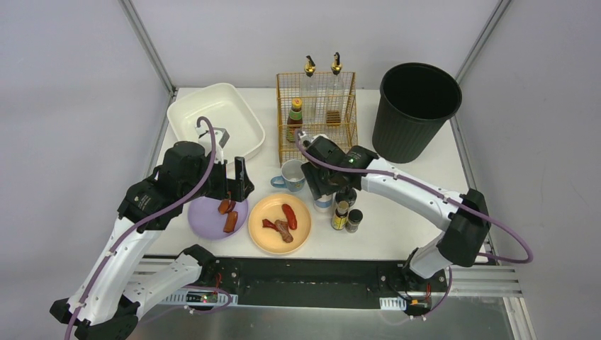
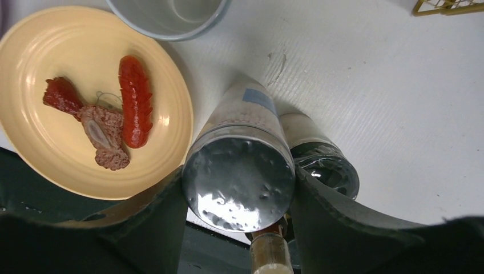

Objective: Clear the kitchen counter

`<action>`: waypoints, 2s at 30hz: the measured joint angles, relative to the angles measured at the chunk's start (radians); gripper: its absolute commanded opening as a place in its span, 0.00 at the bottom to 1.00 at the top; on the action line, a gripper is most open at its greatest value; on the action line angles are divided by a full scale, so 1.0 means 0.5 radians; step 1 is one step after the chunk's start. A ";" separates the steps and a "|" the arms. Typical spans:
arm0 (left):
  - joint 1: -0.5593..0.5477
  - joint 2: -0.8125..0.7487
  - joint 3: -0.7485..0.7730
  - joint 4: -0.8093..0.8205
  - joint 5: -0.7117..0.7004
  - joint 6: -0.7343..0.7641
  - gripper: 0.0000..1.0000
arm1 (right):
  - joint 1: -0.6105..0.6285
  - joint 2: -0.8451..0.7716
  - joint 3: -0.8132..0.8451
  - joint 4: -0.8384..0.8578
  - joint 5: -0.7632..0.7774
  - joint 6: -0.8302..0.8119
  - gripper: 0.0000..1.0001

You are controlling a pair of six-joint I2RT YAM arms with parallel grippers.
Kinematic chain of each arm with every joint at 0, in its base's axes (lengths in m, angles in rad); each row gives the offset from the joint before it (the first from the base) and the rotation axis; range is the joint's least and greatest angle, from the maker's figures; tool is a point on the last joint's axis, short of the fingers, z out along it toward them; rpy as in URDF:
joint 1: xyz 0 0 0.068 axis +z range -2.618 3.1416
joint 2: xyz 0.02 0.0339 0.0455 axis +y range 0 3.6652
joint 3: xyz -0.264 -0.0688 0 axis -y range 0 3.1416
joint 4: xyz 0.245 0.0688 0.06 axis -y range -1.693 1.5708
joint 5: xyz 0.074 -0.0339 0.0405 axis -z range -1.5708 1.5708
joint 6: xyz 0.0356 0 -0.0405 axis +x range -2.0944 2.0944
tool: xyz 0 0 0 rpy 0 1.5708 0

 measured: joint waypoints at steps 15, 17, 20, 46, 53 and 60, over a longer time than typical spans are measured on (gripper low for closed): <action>0.000 0.018 0.000 0.000 0.000 0.002 0.99 | -0.014 -0.133 0.630 -0.208 0.285 -0.124 0.34; 0.000 0.022 0.000 0.001 0.000 0.002 1.00 | -0.043 -0.130 0.703 -0.222 0.310 -0.150 0.34; 0.000 0.027 0.000 0.001 0.000 0.005 1.00 | -0.131 -0.102 0.851 -0.237 0.340 -0.188 0.35; 0.000 0.047 0.000 0.002 0.007 0.053 1.00 | -0.505 0.717 1.690 -0.052 0.303 -0.292 0.32; 0.000 0.057 0.020 0.002 0.042 0.057 1.00 | -0.555 0.841 1.755 0.005 0.258 -0.288 0.32; 0.000 0.058 0.030 0.002 0.056 0.060 1.00 | -0.599 0.964 1.783 0.014 0.204 -0.257 0.32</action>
